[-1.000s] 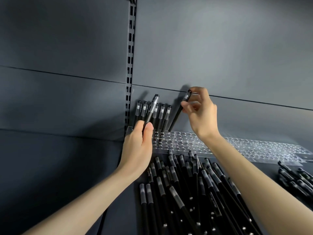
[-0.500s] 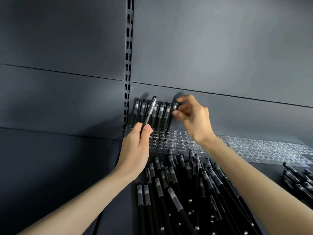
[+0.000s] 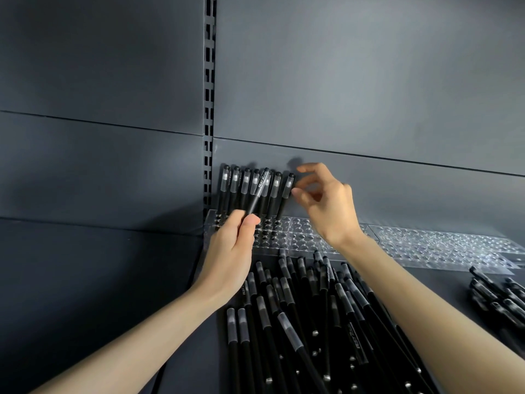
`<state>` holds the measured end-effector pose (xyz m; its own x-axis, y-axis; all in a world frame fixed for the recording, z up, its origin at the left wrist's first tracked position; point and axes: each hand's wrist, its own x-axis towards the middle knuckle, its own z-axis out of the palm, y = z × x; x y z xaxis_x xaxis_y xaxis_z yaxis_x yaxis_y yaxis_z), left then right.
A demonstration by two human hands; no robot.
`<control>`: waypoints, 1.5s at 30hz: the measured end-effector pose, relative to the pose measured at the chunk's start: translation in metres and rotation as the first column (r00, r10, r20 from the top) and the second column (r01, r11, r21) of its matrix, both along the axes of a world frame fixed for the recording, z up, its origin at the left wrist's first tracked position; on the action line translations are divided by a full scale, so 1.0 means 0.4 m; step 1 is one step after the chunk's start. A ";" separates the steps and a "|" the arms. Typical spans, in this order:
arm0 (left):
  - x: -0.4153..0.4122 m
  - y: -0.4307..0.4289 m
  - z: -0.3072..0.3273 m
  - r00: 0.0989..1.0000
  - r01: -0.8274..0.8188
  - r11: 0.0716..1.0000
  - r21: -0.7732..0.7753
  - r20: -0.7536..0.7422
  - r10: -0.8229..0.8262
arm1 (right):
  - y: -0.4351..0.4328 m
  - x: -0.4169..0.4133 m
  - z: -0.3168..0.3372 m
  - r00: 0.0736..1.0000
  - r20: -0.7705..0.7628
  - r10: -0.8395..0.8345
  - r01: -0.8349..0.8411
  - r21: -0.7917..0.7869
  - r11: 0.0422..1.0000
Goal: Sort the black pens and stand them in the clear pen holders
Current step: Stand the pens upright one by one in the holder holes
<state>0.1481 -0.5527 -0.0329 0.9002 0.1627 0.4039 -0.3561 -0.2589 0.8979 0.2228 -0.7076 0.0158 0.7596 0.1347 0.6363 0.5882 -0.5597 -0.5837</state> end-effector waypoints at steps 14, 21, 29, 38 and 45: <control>-0.009 -0.013 -0.008 0.993 0.116 0.963 0.243 -0.013 -0.116 | 0.004 -0.069 0.029 0.882 -0.183 0.434 -0.321 0.441 0.838; 0.024 0.021 -0.053 0.969 -0.231 0.573 0.787 0.242 0.060 | -0.044 -0.027 0.077 0.996 0.028 0.087 -0.091 0.387 0.917; 0.029 0.029 -0.068 0.989 -0.141 0.503 0.853 0.137 0.045 | -0.023 0.018 0.030 0.998 0.050 0.034 -0.047 0.288 0.956; 0.028 0.025 -0.063 0.992 -0.127 0.487 0.864 0.114 0.056 | -0.015 0.021 0.000 0.999 0.041 -0.001 -0.002 0.072 0.997; 0.024 0.023 -0.060 0.994 -0.105 0.470 0.876 0.085 0.064 | -0.017 0.032 0.021 0.999 -0.028 0.021 -0.020 0.038 0.999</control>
